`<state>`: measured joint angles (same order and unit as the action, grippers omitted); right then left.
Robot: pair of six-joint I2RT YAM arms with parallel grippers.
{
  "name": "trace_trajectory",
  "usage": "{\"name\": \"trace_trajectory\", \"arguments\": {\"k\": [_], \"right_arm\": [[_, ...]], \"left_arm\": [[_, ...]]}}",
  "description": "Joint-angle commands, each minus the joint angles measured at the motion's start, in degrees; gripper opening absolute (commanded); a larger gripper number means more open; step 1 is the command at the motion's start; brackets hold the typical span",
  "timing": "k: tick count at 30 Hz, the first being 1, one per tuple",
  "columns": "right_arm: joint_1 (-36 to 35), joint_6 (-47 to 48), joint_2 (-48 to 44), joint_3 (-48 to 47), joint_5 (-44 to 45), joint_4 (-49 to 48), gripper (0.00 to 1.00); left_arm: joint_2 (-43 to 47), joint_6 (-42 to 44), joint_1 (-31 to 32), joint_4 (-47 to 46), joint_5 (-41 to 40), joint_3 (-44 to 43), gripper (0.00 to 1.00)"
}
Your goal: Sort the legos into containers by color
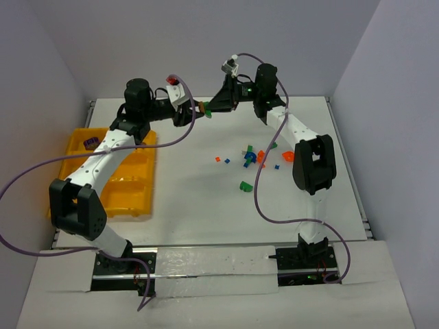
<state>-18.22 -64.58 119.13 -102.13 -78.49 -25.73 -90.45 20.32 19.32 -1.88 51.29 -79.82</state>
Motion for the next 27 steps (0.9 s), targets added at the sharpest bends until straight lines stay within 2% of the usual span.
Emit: {"name": "trace_trajectory", "arguments": {"k": [1,8,13,16,17,19,20,22,27], "right_arm": [[1.01,2.11,-0.10,-1.35,-0.32,-1.00,0.00],[4.03,3.90,-1.59,0.58,-0.26,1.03,0.00],[6.12,7.30,-2.69,1.95,0.19,4.36,0.00],[6.83,18.86,-3.03,-1.11,4.12,20.39,0.00],[6.94,31.50,-2.97,-3.97,8.30,31.24,0.00],[6.92,41.95,-2.94,-7.68,12.82,44.74,0.00],[6.88,46.19,-3.09,-8.55,15.73,48.45,0.00],[6.88,51.49,-3.62,-8.88,20.92,52.34,0.00],[6.88,58.57,-4.96,-9.06,26.52,56.20,0.00]], "left_arm": [[3.94,2.15,0.11,1.70,-2.67,1.30,0.00],[8.23,0.69,-3.52,3.84,-4.85,6.57,0.00],[10.01,-1.10,-10.35,6.62,-8.09,8.73,0.00],[8.97,-4.60,-14.17,8.60,-14.90,8.26,0.00],[7.26,-6.50,-16.53,10.58,-18.04,6.65,0.00],[5.24,-8.60,-18.48,14.06,-21.86,4.58,0.00],[3.74,-9.24,-20.47,15.23,-23.57,3.25,0.00],[2.88,-9.31,-22.05,15.40,-26.11,3.19,0.01],[-0.40,-8.52,-23.17,14.80,-33.59,3.36,0.01]]}}
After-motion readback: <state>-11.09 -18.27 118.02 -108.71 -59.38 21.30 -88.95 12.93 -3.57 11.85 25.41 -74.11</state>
